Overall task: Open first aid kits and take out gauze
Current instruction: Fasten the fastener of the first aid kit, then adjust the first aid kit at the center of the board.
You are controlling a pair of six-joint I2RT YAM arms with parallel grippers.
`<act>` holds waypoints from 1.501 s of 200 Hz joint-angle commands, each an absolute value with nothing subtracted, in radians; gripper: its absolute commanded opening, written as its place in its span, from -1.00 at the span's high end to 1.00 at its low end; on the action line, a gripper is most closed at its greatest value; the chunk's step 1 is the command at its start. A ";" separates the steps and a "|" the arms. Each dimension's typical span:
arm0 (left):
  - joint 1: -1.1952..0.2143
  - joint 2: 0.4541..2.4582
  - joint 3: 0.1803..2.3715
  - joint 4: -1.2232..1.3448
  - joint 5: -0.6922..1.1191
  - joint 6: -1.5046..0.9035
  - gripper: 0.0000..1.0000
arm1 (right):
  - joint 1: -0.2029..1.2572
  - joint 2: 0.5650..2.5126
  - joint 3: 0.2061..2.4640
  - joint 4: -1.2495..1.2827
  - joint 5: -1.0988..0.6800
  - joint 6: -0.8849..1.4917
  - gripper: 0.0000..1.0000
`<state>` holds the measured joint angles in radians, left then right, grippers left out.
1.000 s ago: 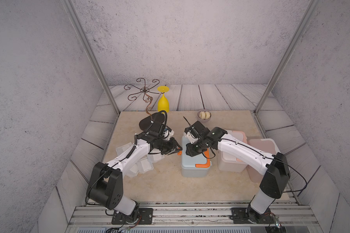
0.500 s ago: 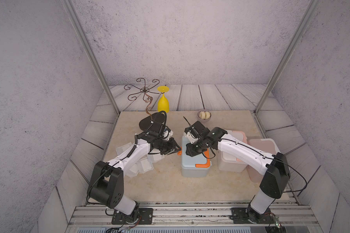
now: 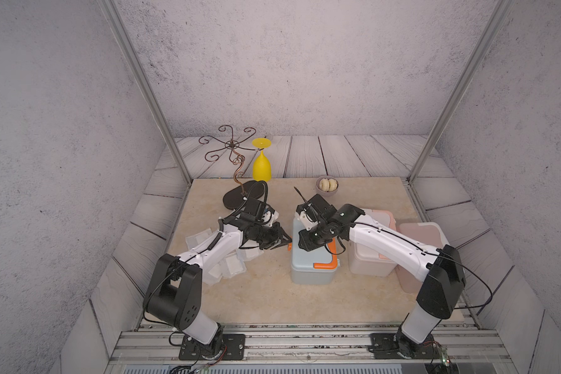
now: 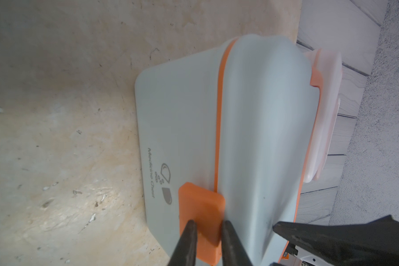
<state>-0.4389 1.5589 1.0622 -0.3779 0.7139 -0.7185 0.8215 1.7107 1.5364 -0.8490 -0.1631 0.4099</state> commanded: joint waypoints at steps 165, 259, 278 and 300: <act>-0.432 1.462 0.784 0.046 0.783 -1.038 0.18 | 0.819 1.683 1.552 -0.961 -0.123 0.418 0.31; -0.416 1.446 0.866 -0.060 0.771 -0.941 -0.43 | 0.625 1.448 1.431 -0.945 -0.102 0.436 -0.42; -0.422 1.476 0.883 -0.032 0.786 -0.939 -0.51 | 0.572 1.442 1.385 -0.909 -0.177 0.443 -0.52; -0.430 1.511 0.905 0.017 0.809 -0.952 -0.56 | 0.548 1.461 1.341 -0.853 -0.260 0.460 -0.61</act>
<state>-0.4221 1.4765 0.8661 -0.0422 0.7773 -0.9516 0.5652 1.4479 1.3838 -0.8997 -0.1513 0.4431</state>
